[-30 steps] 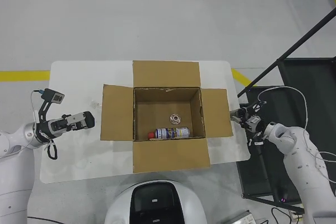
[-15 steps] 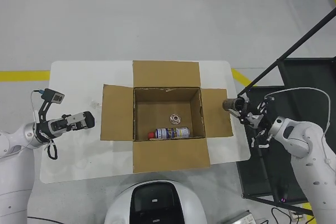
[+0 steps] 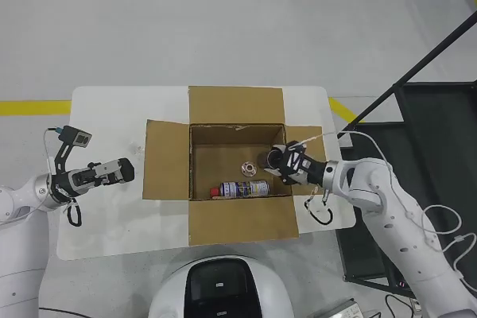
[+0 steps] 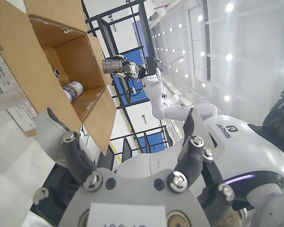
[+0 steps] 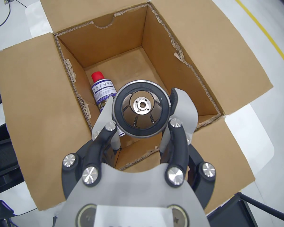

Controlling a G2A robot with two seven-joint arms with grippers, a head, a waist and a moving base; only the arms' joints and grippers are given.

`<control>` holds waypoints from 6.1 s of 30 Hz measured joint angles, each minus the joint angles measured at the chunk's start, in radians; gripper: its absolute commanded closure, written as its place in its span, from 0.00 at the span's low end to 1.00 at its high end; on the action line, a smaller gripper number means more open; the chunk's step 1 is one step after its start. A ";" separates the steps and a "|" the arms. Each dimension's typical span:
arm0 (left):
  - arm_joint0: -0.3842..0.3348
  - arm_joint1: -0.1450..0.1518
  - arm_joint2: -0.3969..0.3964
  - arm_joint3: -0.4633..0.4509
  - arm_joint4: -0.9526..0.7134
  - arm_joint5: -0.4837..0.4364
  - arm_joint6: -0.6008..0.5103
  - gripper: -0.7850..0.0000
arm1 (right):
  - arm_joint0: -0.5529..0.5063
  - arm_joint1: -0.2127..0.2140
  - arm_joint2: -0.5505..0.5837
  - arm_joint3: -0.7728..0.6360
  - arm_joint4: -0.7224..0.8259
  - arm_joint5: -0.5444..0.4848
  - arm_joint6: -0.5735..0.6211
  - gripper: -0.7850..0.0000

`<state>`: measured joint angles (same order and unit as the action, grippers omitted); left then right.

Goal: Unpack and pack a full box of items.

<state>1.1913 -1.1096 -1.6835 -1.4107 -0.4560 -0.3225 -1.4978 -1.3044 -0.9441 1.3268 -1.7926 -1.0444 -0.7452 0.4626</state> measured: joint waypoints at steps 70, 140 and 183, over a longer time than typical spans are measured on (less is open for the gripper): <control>0.000 0.000 0.000 0.000 0.000 0.000 0.000 0.00 | 0.799 -0.389 -0.842 1.041 -0.125 -0.101 -0.181 0.00; -0.457 -0.108 0.773 0.278 0.024 -0.101 0.101 0.00 | -0.089 0.071 0.268 0.386 1.029 -0.033 0.212 0.00; -0.425 -0.068 0.729 0.236 0.254 -0.123 0.226 0.00 | 0.224 0.028 -0.196 0.423 1.074 -0.082 0.469 0.00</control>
<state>0.7668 -1.1779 -0.9541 -1.1751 -0.2015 -0.4455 -1.2716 -1.0809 -0.9164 1.1310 -1.3692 0.0296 -0.8274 0.9316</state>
